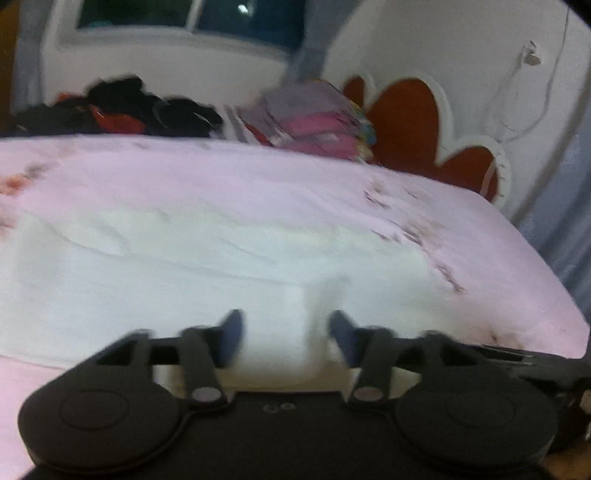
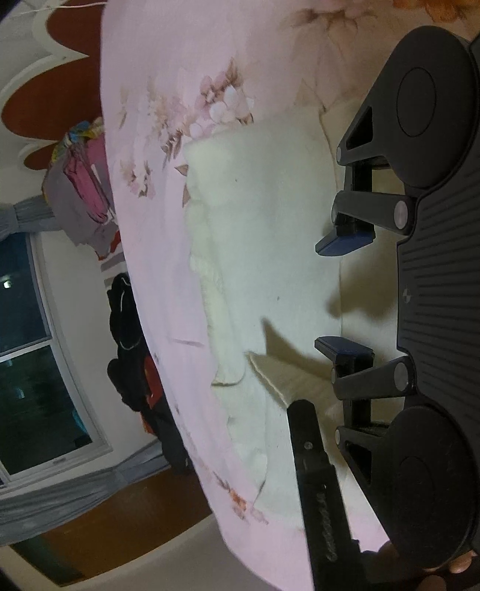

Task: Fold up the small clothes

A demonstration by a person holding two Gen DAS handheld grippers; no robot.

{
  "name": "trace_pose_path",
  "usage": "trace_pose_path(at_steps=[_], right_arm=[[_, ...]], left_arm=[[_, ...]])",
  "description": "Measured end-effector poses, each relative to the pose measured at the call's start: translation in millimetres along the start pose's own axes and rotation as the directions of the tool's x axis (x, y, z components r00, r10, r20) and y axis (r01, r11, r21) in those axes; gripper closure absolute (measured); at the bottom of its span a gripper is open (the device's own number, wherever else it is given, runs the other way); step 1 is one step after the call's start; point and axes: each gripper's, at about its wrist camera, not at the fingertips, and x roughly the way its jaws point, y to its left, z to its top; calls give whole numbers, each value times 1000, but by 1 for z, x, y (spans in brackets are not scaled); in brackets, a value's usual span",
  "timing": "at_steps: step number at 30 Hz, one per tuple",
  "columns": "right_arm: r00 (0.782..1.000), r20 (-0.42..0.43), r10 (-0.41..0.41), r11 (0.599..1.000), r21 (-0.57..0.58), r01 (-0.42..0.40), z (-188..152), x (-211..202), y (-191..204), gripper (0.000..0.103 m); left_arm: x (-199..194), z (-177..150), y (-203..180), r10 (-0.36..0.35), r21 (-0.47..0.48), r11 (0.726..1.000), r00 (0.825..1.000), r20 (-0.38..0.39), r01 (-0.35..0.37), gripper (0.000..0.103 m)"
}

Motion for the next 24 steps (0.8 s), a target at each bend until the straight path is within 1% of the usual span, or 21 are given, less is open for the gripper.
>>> trace_pose_path(at_steps=[1, 2, 3, 4, 5, 7, 10, 11, 12, 13, 14, 16, 17, 19, 21, 24], right_arm=[[1000, -7, 22, 1000, 12, -22, 0, 2, 2, 54], [999, -14, 38, 999, 23, -38, 1, 3, 3, 49], [999, -15, 45, 999, 29, -44, 2, 5, 4, 41], [999, -7, 51, 998, 31, -51, 2, 6, 6, 25], [998, 3, 61, 998, 26, -61, 3, 6, 10, 23], [998, -2, 60, 998, -2, -60, 5, 10, 18, 23], [998, -27, 50, 999, -10, -50, 6, 24, 25, 24], [998, -38, 40, 999, -5, -41, 7, 30, 26, 26], [998, -45, 40, 999, 0, -40, 7, 35, 26, 31], [998, -58, 40, 999, 1, -40, 8, 41, 27, 47], [997, -66, 32, 999, -7, -33, 9, 45, 30, 55], [997, -76, 27, 999, -32, -29, 11, 50, 36, 56], [996, -79, 36, 999, -36, -39, 11, 51, 38, 65], [993, -97, 72, 996, -41, -76, 14, 52, 39, 96], [994, -79, 82, 994, -63, -87, 17, 48, 44, 96], [996, -17, 90, 991, -96, -91, 31, 29, 45, 96]], left_arm=[[-7, -2, 3, 30, 5, 1000, 999, 16, -30, 39], [-15, -4, 10, 48, 7, 999, 999, 17, -49, 39], [-21, -6, 17, 67, 6, 998, 998, 17, -67, 39], [-27, -8, 22, 87, 3, 996, 996, 18, -87, 39], [-33, -11, 30, 114, 3, 994, 993, 18, -114, 40], [-43, -17, 43, 156, -7, 988, 988, 6, -156, 40], [-51, -27, 62, 190, -54, 980, 981, -26, -192, 41], [-53, -29, 67, 204, -68, 976, 978, -31, -206, 41], [-55, -31, 70, 215, -75, 973, 976, -32, -217, 41], [-56, -33, 73, 223, -82, 971, 974, -35, -226, 41], [-56, -34, 76, 231, -90, 968, 972, -39, -234, 41], [-59, -37, 81, 239, -100, 965, 970, -49, -243, 41], [-60, -40, 82, 243, -99, 964, 969, -52, -247, 41], [-56, -43, 83, 264, -88, 959, 963, -60, -269, 41], [-52, -44, 83, 285, -85, 953, 957, -58, -289, 41], [-46, -42, 83, 318, -68, 945, 947, -46, -320, 41]])
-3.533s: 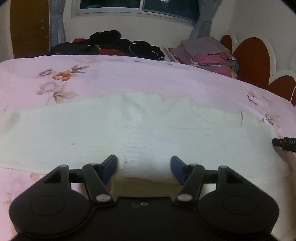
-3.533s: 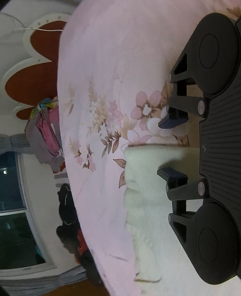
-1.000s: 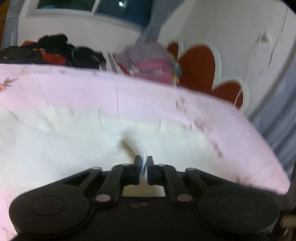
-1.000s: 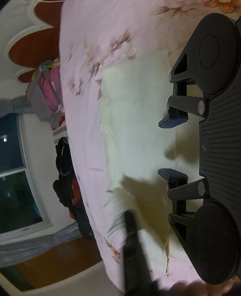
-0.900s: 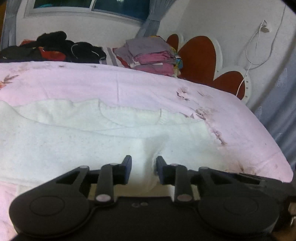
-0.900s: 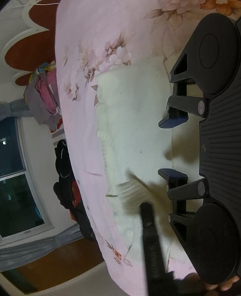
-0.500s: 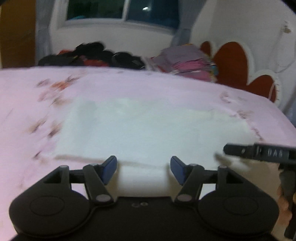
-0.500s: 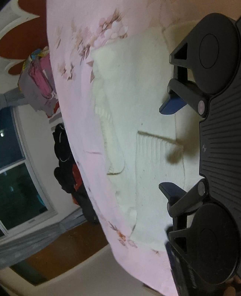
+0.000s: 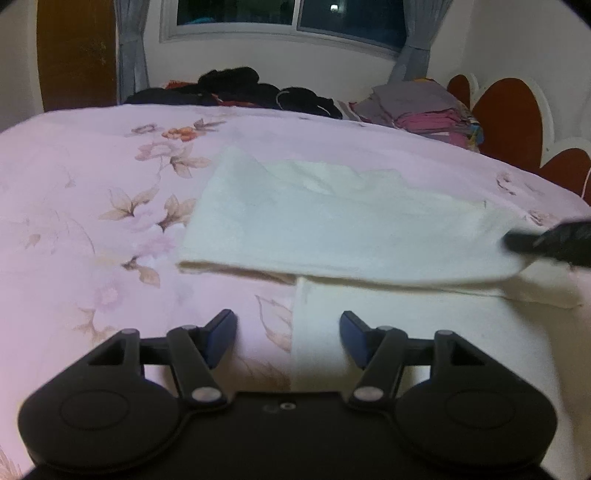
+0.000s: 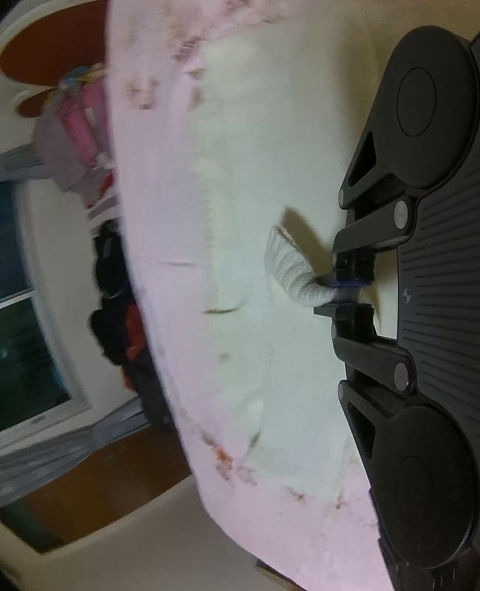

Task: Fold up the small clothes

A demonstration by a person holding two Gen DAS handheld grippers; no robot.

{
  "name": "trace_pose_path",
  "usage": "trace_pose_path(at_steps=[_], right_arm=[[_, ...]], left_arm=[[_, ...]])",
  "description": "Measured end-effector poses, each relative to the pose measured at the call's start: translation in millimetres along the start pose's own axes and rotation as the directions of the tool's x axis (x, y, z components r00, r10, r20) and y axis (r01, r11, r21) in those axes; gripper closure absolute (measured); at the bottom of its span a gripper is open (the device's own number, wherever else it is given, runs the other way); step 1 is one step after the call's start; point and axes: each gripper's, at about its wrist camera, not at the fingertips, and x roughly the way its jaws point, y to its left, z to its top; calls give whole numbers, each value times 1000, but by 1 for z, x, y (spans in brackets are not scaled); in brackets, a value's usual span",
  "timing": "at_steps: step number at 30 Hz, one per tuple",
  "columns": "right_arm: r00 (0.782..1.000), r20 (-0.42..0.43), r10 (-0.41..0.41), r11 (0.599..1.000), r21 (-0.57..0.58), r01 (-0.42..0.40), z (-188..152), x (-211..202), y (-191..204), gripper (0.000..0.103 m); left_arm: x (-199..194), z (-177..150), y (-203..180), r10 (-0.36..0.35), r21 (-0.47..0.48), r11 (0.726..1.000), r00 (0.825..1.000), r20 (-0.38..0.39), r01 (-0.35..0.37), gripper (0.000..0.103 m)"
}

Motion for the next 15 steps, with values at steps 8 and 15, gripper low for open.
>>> trace_pose_path(at_steps=[8, 15], right_arm=[[991, 66, -113, 993, -26, 115, 27, -36, -42, 96], [978, -10, -207, 978, 22, 207, 9, -28, -91, 96]], left_arm=[[12, 9, -5, 62, 30, 998, 997, 40, -63, 44], [13, 10, -5, 49, 34, 998, 995, 86, -52, 70]])
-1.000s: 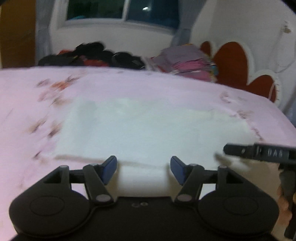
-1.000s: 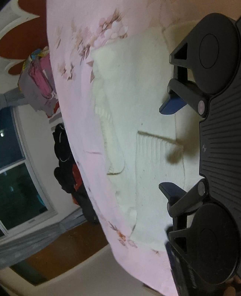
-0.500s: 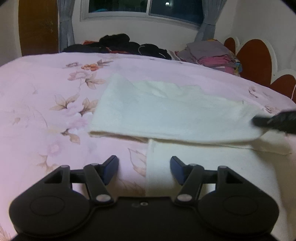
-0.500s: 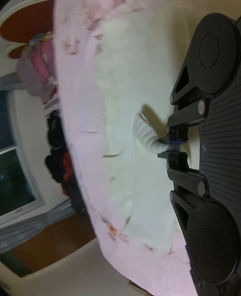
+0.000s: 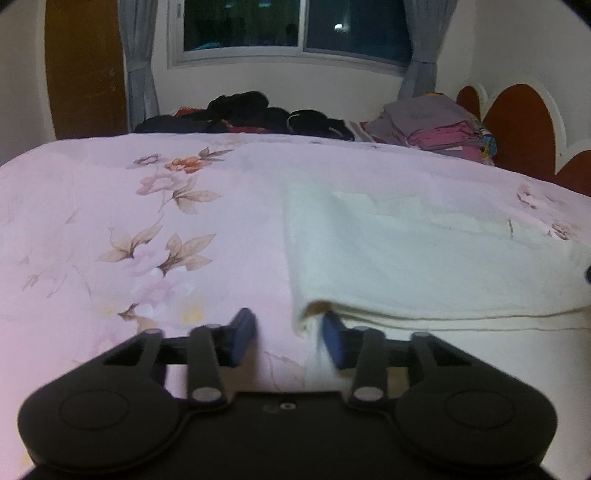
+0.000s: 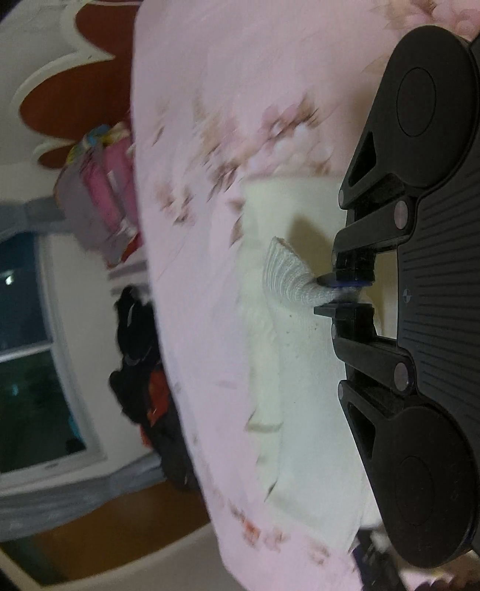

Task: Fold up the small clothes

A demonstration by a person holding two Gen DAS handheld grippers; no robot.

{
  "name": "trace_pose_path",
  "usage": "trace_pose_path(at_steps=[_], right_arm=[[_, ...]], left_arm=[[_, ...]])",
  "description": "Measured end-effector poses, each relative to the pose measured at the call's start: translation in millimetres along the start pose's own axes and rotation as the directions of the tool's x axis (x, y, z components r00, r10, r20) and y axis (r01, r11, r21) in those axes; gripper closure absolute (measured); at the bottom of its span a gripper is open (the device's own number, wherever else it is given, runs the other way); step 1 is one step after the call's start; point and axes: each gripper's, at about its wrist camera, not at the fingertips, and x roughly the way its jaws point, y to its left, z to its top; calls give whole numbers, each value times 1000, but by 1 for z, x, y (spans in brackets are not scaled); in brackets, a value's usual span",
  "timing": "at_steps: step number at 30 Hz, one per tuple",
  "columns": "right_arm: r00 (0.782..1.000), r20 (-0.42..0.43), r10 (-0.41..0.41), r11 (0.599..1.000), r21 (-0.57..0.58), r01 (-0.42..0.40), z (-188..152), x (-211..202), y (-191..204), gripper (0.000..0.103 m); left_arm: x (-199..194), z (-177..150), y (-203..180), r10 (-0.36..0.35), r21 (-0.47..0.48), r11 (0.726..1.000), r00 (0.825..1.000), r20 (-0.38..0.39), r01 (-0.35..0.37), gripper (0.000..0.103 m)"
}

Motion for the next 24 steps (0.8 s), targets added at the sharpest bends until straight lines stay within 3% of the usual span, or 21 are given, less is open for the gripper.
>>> trace_pose_path(at_steps=[2, 5, 12, 15, 17, 19, 24], right_arm=[[1000, -11, -11, 1000, 9, 11, -6, 3, -8, 96], [1000, -16, -24, 999, 25, 25, -11, 3, -16, 96], [995, -29, -93, 996, 3, 93, -18, 11, -21, 96], [996, -28, -88, 996, 26, 89, -16, 8, -24, 95], [994, 2, -105, 993, 45, 105, -15, 0, -27, 74], [989, 37, -146, 988, 46, 145, -12, -9, -29, 66], [988, 67, -138, 989, 52, 135, -3, -13, -29, 65]], left_arm=[[-1, -1, -2, -19, 7, 1000, 1000, 7, 19, 87], [-4, -3, -4, -23, 6, 1000, 1000, 17, 23, 93], [-8, 1, 2, -62, -10, 998, 998, -19, 62, 93], [-18, 4, 10, -104, -50, 994, 994, -28, 102, 81], [-30, 6, 13, -110, -38, 993, 994, -1, 110, 79], [-38, 10, 15, -112, -28, 993, 994, 14, 112, 79], [-24, 28, 8, -138, -57, 989, 990, 13, 139, 79]])
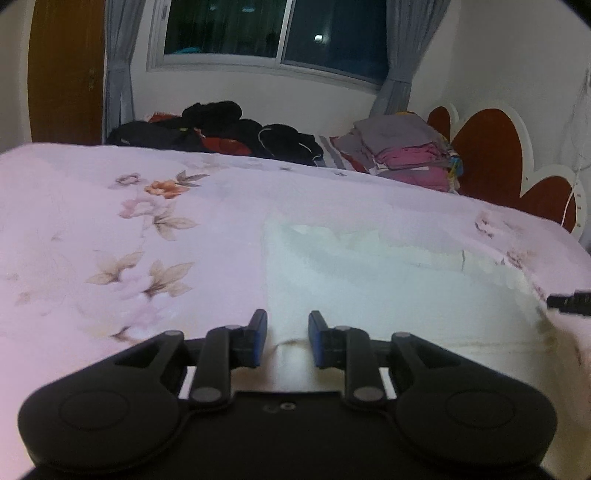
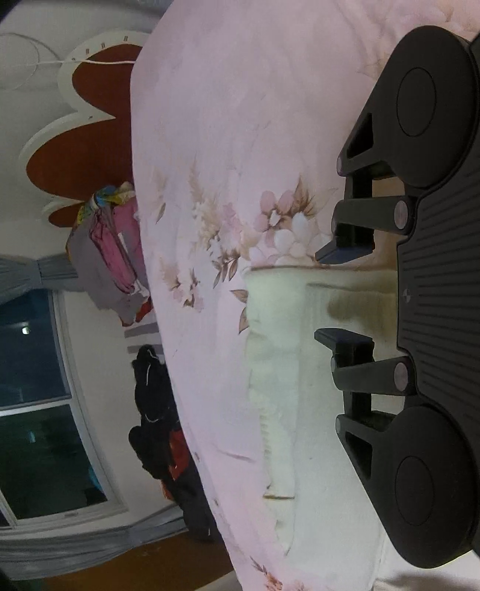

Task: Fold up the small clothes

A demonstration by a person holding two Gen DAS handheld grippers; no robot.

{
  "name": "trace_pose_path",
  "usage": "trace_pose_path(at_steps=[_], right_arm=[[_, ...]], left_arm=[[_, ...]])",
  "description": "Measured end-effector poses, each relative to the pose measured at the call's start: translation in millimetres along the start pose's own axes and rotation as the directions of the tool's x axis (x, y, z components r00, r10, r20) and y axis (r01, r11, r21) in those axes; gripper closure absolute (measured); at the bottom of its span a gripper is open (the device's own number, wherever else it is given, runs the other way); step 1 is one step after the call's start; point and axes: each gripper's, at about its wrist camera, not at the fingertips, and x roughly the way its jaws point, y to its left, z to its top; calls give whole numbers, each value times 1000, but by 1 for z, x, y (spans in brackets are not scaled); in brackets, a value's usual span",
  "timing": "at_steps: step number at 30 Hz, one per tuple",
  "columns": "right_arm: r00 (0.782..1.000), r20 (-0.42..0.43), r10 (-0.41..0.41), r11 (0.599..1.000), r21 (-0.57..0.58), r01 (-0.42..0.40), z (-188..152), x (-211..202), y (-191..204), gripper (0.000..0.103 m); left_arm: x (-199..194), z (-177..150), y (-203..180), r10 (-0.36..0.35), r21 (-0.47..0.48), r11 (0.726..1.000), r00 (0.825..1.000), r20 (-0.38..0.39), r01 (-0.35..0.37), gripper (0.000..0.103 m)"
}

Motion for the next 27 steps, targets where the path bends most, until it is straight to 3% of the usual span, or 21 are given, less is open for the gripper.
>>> trace_pose_path(at_steps=[7, 12, 14, 18, 24, 27], right_arm=[[999, -28, 36, 998, -47, -38, -4, 25, 33, 65], [999, -46, 24, 997, -67, -27, -5, 42, 30, 65], [998, -56, -14, 997, -80, 10, -8, 50, 23, 65], [1000, -31, -1, 999, -41, 0, -1, 42, 12, 65], [999, -21, 33, 998, -44, -34, 10, 49, 28, 65], [999, -50, -4, 996, -84, 0, 7, 59, 32, 65]], left_arm=[[52, 17, -20, -15, -14, 1000, 999, -31, 15, 79], [83, 17, -17, 14, 4, 1000, 999, -38, -14, 77], [87, 17, -12, 41, 7, 999, 999, -29, -41, 76], [83, 26, -9, 36, -24, 999, 999, -27, -37, 78], [101, 35, -17, 44, -26, 999, 998, -49, -46, 77], [103, 34, -18, 51, -3, 999, 997, -50, -51, 77]])
